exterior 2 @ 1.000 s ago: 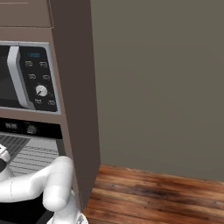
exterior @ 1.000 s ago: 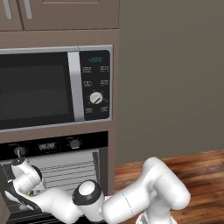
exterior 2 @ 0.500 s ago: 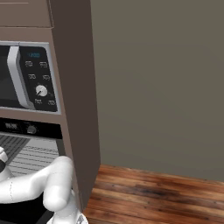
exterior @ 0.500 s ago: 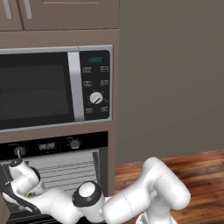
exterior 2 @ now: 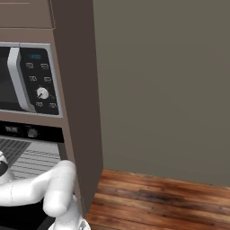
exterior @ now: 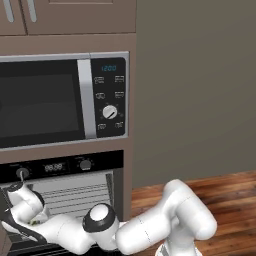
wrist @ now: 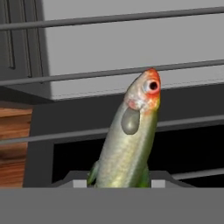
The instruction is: Take the fish from the oven and place it on the plate on the counter.
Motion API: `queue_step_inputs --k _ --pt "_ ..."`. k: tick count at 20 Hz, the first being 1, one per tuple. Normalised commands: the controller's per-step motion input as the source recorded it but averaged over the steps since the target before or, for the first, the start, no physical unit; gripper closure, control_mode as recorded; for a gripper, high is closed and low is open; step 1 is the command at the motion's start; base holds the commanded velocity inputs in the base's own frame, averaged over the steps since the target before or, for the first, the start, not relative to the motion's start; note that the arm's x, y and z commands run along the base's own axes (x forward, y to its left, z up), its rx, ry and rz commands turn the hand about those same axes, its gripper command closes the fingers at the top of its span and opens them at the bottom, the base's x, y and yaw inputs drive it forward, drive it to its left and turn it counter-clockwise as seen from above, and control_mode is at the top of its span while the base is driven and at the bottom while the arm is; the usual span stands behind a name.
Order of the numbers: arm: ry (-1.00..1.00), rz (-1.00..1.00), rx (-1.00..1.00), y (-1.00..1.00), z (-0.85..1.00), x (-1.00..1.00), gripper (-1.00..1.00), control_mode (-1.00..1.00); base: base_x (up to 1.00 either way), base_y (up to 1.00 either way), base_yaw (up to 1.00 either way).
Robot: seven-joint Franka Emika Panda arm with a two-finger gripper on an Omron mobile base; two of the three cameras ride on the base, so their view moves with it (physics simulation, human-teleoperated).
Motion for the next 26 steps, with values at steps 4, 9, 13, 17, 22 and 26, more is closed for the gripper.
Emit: queue_step_inputs --k 4,9,13,17,22,26 --pt "0.04 0.00 -0.17 0.00 -0.81 0.00 1.00 -1.00 0.00 0.00 0.00" --pt "0.00 0.00 -0.06 -0.04 0.00 -0.34 1.00 -1.00 0.00 0.00 0.00" --pt "0.00 0.00 0.01 -0.21 0.61 -0.88 1.00 -1.00 0.00 0.00 0.00" --pt "0.00 0.00 0.04 -0.39 0.66 -1.00 1.00 -1.00 0.00 0.00 0.00" --pt "0.00 0.00 0.07 -0.63 0.78 -0.83 1.00 -1.00 0.00 0.00 0.00" --pt "0.00 0.00 0.10 -0.78 0.83 -0.72 1.00 -1.00 0.00 0.00 0.00"
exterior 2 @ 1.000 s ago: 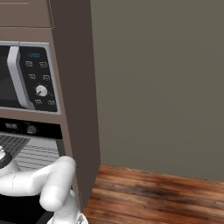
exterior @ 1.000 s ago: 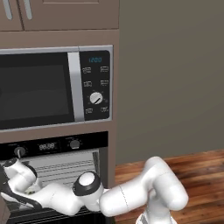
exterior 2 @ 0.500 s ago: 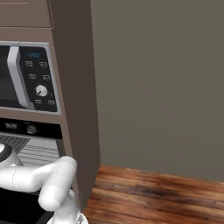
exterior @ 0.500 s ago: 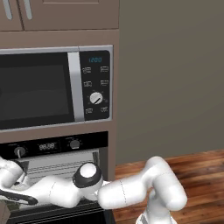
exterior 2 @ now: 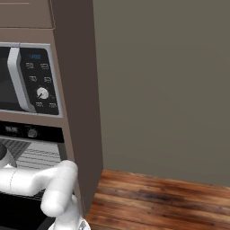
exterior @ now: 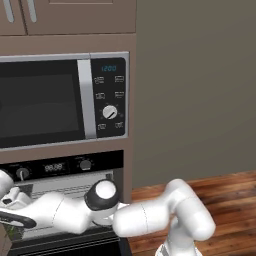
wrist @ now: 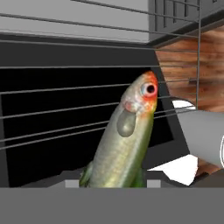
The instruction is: Take the fish from the oven and place it on the plate on the counter.
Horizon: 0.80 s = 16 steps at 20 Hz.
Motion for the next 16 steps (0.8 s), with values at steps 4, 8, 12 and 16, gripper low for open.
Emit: queue_step_inputs --k 4,8,12,16 --pt "0.00 0.02 0.12 -0.89 0.87 -0.57 1.00 -1.00 0.00 0.00 0.00" --pt "0.00 0.05 0.17 -0.99 0.75 -0.42 1.00 -1.00 0.00 0.00 0.00" --pt "0.00 0.05 0.26 -1.00 0.66 -0.34 1.00 -1.00 0.00 0.00 0.00" --pt "-0.03 0.07 0.31 -1.00 0.67 -0.32 1.00 -1.00 0.00 0.00 0.00"
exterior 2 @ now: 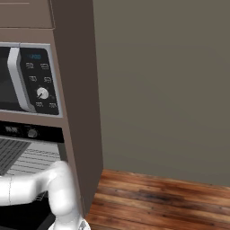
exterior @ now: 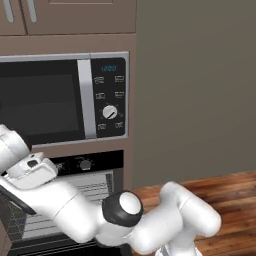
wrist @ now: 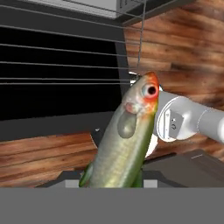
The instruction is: Take the fish from the oven and place it on the plate on the counter.
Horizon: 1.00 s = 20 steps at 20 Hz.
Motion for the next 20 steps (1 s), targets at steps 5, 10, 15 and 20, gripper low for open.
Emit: queue_step_inputs --k 5,10,15,20 --pt "-0.13 0.09 0.37 -1.00 0.65 -0.26 1.00 -1.00 0.00 0.00 0.00" --pt "-0.15 0.10 0.40 -1.00 0.68 -0.22 1.00 -1.00 0.00 0.00 0.00" --pt "-0.10 0.11 0.32 -1.00 0.57 -0.28 1.00 -1.00 0.00 0.00 0.00" --pt "-0.06 0.13 0.18 -1.00 0.41 -0.30 1.00 -1.00 0.00 0.00 0.00"
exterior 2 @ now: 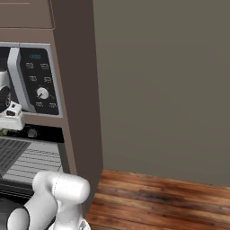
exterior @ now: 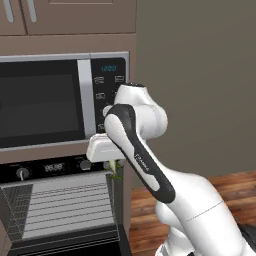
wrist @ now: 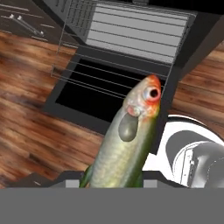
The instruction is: Take the fish from the oven and place it on the plate on the counter.
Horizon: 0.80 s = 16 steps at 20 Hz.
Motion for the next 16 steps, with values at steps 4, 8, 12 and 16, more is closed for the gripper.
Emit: queue_step_inputs --k 4,8,12,16 --pt "-0.05 0.16 0.09 -1.00 0.13 -0.07 1.00 -1.00 0.00 0.00 0.00" --pt "0.00 0.14 0.00 -1.00 0.08 0.00 1.00 -1.00 0.00 0.00 0.00" --pt "0.00 0.11 0.00 -1.00 0.17 0.00 1.00 -1.00 0.00 0.00 0.00" --pt "0.00 0.06 0.00 -0.96 0.25 0.00 1.00 -1.00 0.00 0.00 0.00"
